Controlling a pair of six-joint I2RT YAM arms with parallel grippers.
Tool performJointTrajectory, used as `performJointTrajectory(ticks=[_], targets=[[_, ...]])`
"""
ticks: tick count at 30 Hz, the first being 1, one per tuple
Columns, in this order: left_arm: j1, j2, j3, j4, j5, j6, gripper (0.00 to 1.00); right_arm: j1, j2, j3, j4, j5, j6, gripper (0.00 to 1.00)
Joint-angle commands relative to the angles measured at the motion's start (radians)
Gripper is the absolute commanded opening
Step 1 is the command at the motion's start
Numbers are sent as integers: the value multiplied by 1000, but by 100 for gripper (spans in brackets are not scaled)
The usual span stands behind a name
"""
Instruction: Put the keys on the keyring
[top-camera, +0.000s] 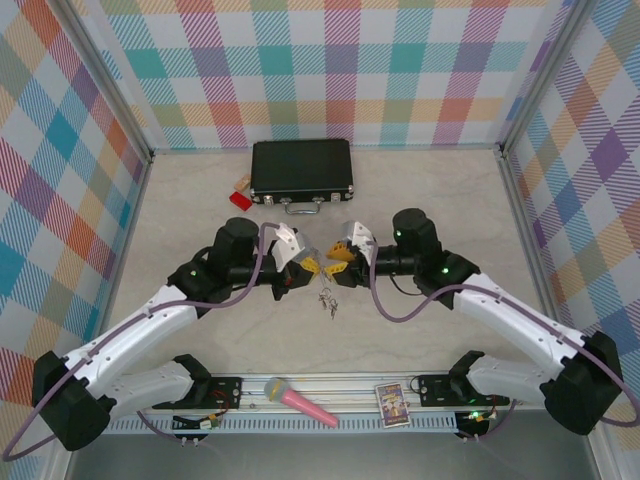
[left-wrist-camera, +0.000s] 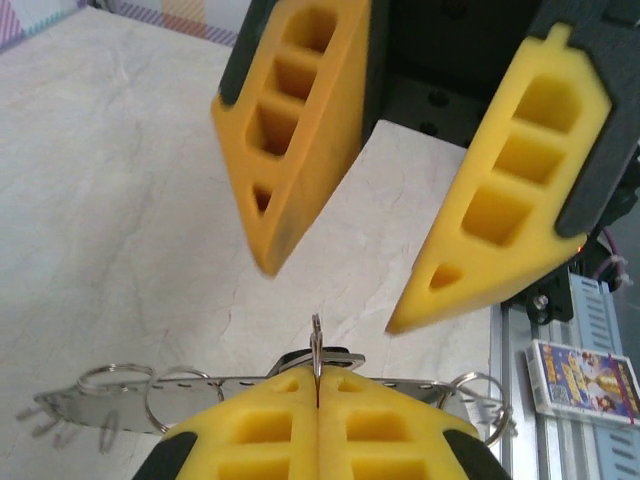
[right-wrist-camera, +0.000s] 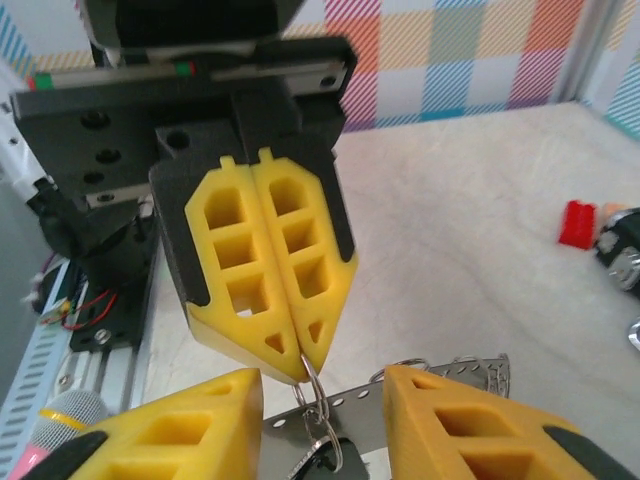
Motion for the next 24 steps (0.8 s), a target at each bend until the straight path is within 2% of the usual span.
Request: performJointTrajectory(ticks=[1,7,14,24], targets=[[2,-51,-43,203,-4,-98,0,6,-64,-59,100,99,35,38],[2,-83,-120,455,-28,-256,0,6,-141,-140,163,177,52,40],[2,-81,-191,757,-65,-420,0,8,-166,-163,230,150,88,41],[-19,-60,-210,842,-68,-463,0,27,-122,-135,309,180,121,41]])
